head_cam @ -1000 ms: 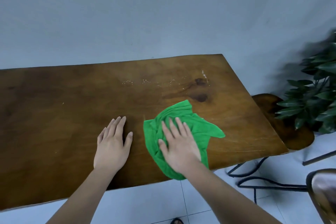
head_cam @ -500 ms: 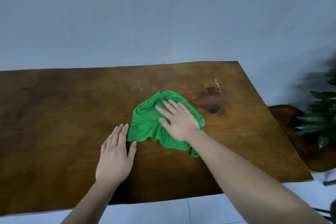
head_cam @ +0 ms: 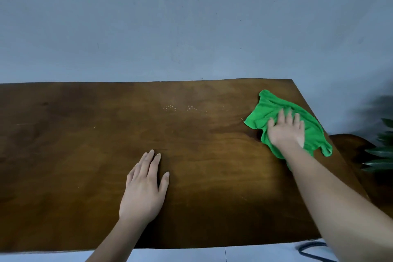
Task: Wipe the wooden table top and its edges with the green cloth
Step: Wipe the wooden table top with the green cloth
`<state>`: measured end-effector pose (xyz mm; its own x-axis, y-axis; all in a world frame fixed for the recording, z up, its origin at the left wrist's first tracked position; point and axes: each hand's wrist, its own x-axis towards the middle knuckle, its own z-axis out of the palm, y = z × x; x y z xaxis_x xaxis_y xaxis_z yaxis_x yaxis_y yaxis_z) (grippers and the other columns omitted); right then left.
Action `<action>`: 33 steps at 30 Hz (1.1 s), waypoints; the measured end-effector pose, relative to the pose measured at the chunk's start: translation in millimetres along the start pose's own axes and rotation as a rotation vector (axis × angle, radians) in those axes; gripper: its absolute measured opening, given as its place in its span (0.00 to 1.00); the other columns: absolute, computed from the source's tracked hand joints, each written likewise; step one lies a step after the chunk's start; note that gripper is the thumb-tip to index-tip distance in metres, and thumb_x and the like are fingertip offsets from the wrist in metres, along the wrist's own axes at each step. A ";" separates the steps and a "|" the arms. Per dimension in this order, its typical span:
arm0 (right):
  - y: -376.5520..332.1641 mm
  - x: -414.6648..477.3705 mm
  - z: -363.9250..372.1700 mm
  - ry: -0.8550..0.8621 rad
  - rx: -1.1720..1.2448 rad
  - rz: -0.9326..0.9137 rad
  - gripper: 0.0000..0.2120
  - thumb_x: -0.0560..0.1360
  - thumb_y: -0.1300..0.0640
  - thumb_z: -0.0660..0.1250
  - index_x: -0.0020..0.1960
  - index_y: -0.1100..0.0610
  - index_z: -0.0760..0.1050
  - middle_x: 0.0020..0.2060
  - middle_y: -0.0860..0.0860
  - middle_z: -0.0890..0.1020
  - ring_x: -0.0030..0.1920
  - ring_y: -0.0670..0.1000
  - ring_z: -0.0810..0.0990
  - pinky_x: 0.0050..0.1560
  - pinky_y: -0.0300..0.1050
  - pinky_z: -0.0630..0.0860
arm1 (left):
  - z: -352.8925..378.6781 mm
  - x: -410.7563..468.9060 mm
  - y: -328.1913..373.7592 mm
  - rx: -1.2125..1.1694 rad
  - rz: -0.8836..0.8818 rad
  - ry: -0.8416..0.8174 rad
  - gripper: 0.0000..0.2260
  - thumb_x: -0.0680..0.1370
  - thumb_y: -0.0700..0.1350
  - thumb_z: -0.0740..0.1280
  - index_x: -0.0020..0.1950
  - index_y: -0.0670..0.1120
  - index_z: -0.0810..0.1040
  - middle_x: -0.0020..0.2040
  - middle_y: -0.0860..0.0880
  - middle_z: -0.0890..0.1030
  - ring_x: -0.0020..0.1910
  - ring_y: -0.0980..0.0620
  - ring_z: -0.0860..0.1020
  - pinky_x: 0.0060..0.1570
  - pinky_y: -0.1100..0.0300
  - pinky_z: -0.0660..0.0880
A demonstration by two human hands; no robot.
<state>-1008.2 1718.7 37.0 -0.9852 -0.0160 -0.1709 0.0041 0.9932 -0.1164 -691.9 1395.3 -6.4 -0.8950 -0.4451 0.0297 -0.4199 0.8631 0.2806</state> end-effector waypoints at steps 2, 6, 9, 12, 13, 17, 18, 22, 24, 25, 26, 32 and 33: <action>-41.2 -20.9 12.0 -0.007 -0.044 -0.139 0.36 0.88 0.37 0.36 0.91 0.52 0.39 0.90 0.55 0.42 0.90 0.60 0.40 0.89 0.61 0.45 | 0.2 0.0 -0.2 -0.005 -0.003 0.000 0.33 0.87 0.69 0.47 0.89 0.56 0.57 0.90 0.55 0.56 0.89 0.53 0.52 0.84 0.51 0.49; -136.2 -76.4 39.9 -0.048 -0.064 -0.525 0.37 0.86 0.33 0.32 0.90 0.49 0.39 0.89 0.50 0.41 0.89 0.58 0.36 0.89 0.62 0.41 | -1.0 -0.4 0.9 0.002 0.011 0.002 0.33 0.87 0.69 0.45 0.89 0.57 0.57 0.90 0.55 0.56 0.89 0.54 0.51 0.84 0.52 0.48; -207.3 -110.3 58.5 -0.089 -0.081 -0.809 0.36 0.87 0.34 0.34 0.91 0.47 0.43 0.90 0.49 0.45 0.90 0.56 0.38 0.89 0.60 0.39 | -2.1 -2.0 0.9 -0.002 0.032 0.004 0.33 0.87 0.68 0.46 0.88 0.54 0.60 0.89 0.53 0.59 0.89 0.54 0.51 0.84 0.53 0.48; -264.0 -121.2 67.3 -0.116 -0.118 -1.025 0.32 0.89 0.39 0.39 0.91 0.46 0.46 0.91 0.48 0.49 0.90 0.54 0.41 0.89 0.59 0.40 | -2.4 -3.1 0.7 0.018 0.004 -0.005 0.34 0.87 0.67 0.49 0.88 0.49 0.60 0.88 0.49 0.63 0.88 0.52 0.55 0.84 0.54 0.49; -277.8 -118.4 67.3 -0.125 -0.130 -1.070 0.31 0.90 0.39 0.41 0.91 0.45 0.47 0.91 0.48 0.49 0.90 0.53 0.42 0.89 0.58 0.41 | -3.3 -2.5 0.7 0.009 -0.022 -0.005 0.35 0.87 0.67 0.51 0.88 0.48 0.60 0.88 0.48 0.63 0.88 0.51 0.57 0.84 0.54 0.50; -303.0 -89.5 60.8 -0.143 -0.148 -1.132 0.31 0.90 0.36 0.43 0.91 0.43 0.48 0.91 0.47 0.49 0.90 0.51 0.43 0.89 0.58 0.42 | -4.3 -1.5 0.6 0.014 -0.033 -0.001 0.35 0.86 0.69 0.49 0.89 0.51 0.57 0.89 0.52 0.58 0.89 0.53 0.52 0.84 0.55 0.48; -302.4 -80.8 58.0 -0.145 -0.138 -1.127 0.31 0.90 0.35 0.42 0.91 0.42 0.47 0.90 0.46 0.48 0.90 0.51 0.43 0.89 0.58 0.42 | -4.5 -1.0 0.4 0.013 -0.031 -0.002 0.35 0.86 0.69 0.48 0.90 0.53 0.56 0.90 0.53 0.56 0.89 0.54 0.50 0.84 0.55 0.47; -264.0 -34.1 40.4 -0.115 -0.117 -0.987 0.31 0.88 0.33 0.38 0.90 0.40 0.42 0.89 0.47 0.43 0.90 0.53 0.43 0.89 0.60 0.44 | -6.6 0.0 2.7 -0.009 -0.034 -0.009 0.35 0.86 0.70 0.48 0.90 0.55 0.56 0.90 0.56 0.53 0.89 0.56 0.46 0.84 0.55 0.48; -226.1 -1.2 25.5 -0.096 -0.104 -0.876 0.31 0.89 0.33 0.37 0.90 0.40 0.41 0.89 0.48 0.42 0.90 0.53 0.43 0.89 0.60 0.45 | -7.5 0.6 3.6 -0.015 -0.043 -0.015 0.35 0.85 0.70 0.48 0.90 0.56 0.55 0.90 0.57 0.52 0.89 0.57 0.45 0.85 0.54 0.48; -203.1 15.5 17.1 -0.086 -0.091 -0.810 0.31 0.89 0.34 0.38 0.90 0.41 0.42 0.90 0.48 0.43 0.90 0.53 0.43 0.89 0.59 0.44 | -8.2 1.0 4.4 -0.017 -0.047 -0.016 0.35 0.85 0.70 0.48 0.90 0.56 0.55 0.90 0.57 0.52 0.88 0.58 0.44 0.85 0.55 0.47; -177.8 31.7 8.9 -0.074 -0.079 -0.738 0.31 0.90 0.35 0.39 0.90 0.41 0.42 0.90 0.48 0.43 0.90 0.53 0.43 0.89 0.58 0.44 | -8.8 1.3 5.4 -0.020 -0.051 -0.019 0.35 0.85 0.70 0.48 0.90 0.57 0.54 0.90 0.57 0.51 0.88 0.58 0.44 0.84 0.55 0.46; -19.5 92.4 -23.1 -0.019 -0.006 -0.301 0.30 0.91 0.42 0.40 0.91 0.47 0.44 0.91 0.52 0.44 0.90 0.53 0.45 0.89 0.55 0.45 | -10.8 3.6 9.1 -0.038 -0.055 -0.035 0.35 0.86 0.69 0.51 0.90 0.57 0.53 0.90 0.57 0.50 0.89 0.57 0.45 0.86 0.51 0.49; 1.1 95.0 -25.1 -0.008 0.009 -0.245 0.30 0.91 0.43 0.41 0.91 0.48 0.44 0.91 0.52 0.45 0.90 0.54 0.45 0.89 0.55 0.45 | -11.2 4.0 9.9 -0.041 -0.057 -0.037 0.35 0.86 0.69 0.51 0.90 0.57 0.53 0.90 0.57 0.51 0.89 0.56 0.46 0.86 0.51 0.50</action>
<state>-1106.2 1721.2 45.3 -0.9555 -0.2571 -0.1445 -0.2332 0.9586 -0.1636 -698.0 1399.4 7.2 -0.8752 -0.4832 -0.0230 -0.4644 0.8260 0.3195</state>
